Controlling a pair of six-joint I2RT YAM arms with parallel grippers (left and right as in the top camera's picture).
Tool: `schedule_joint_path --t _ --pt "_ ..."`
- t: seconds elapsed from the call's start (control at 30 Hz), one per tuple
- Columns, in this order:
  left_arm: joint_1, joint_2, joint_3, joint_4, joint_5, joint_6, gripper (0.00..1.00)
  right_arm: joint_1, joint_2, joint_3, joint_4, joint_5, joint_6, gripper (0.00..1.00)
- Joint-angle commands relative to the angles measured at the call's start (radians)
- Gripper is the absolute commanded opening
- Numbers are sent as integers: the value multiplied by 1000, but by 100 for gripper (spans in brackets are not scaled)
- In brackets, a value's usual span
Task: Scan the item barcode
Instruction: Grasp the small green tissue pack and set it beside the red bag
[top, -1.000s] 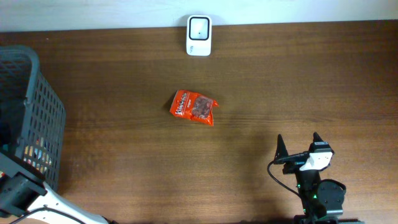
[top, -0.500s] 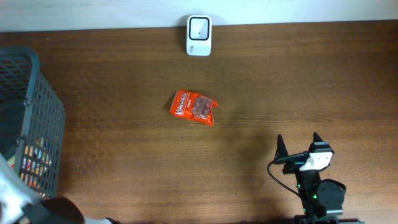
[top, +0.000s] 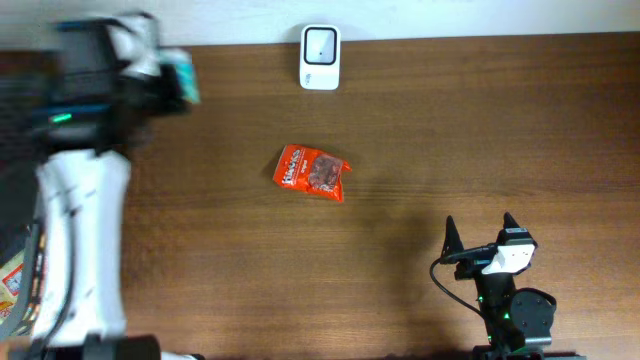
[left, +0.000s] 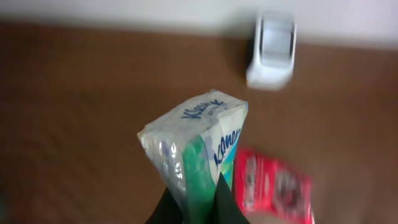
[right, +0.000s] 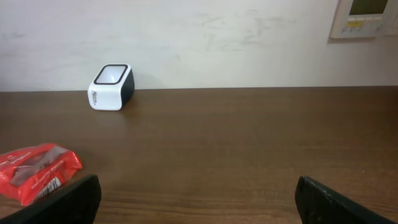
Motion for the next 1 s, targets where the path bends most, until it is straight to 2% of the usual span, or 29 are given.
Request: schedule_joint_path --t 0.0,0.23,0.3,0.33,0.37,0.4,0.43,0.5,0.67,0.8,0.97 --pt "-113 82 -118 -9 -79 -31 0 -6 -7 -7 -3 9 -4 99" --pt "-246 244 -239 1 -78 -49 1 -6 -7 -7 -3 9 -4 99" --pt "-266 273 -239 6 -78 -49 14 -6 -7 -7 -3 9 -4 99" --pt "-268 274 -239 10 -78 -49 27 -6 -7 -7 -3 9 -4 98" --pt "-269 274 -238 18 -79 -49 47 -6 -7 -7 -3 9 -4 99" --pt "-269 272 -237 24 -79 -49 79 -6 -7 -7 -3 9 -4 99" --pt "-267 272 -231 26 -80 -48 90 -6 -7 -7 -3 9 -4 99" --pt "-265 271 -211 23 -104 -48 100 -6 -7 -7 -3 9 -4 99" --pt "-245 235 -16 -69 -181 -48 100 -6 -7 -7 -3 9 -4 99" --pt "-208 175 243 -135 -232 -48 99 -6 -7 -7 -3 9 -4 99" --pt "-92 94 428 -220 -284 18 99 -6 -7 -7 -3 9 -4 99"
